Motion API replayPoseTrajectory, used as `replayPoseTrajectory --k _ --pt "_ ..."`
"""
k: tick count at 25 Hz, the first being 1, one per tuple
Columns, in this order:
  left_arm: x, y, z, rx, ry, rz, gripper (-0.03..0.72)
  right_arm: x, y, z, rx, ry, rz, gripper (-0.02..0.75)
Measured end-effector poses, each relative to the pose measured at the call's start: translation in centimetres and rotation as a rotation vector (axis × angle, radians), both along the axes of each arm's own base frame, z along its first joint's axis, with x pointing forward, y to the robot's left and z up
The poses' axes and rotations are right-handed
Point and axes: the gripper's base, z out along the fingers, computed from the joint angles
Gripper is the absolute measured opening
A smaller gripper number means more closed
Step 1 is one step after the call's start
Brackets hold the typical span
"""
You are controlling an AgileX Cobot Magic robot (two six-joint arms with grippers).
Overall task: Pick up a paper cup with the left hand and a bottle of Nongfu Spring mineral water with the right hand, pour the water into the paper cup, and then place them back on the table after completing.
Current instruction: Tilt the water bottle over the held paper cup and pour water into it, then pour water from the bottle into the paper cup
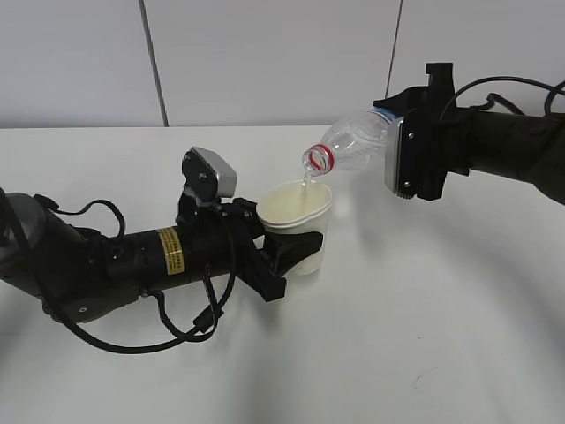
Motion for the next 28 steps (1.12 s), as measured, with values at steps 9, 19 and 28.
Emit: replayPoseTrajectory --k 9,19,28 --pt "0.00 0.00 0.00 0.000 0.000 0.000 0.389 0.02 -0.02 0.03 -0.019 -0.014 0.004 0.446" --pt "0.00 0.00 0.00 0.000 0.000 0.000 0.389 0.03 -0.02 0.05 -0.043 -0.028 0.013 0.446" --pt "0.00 0.00 0.00 0.000 0.000 0.000 0.389 0.13 -0.16 0.13 -0.043 -0.038 -0.005 0.445"
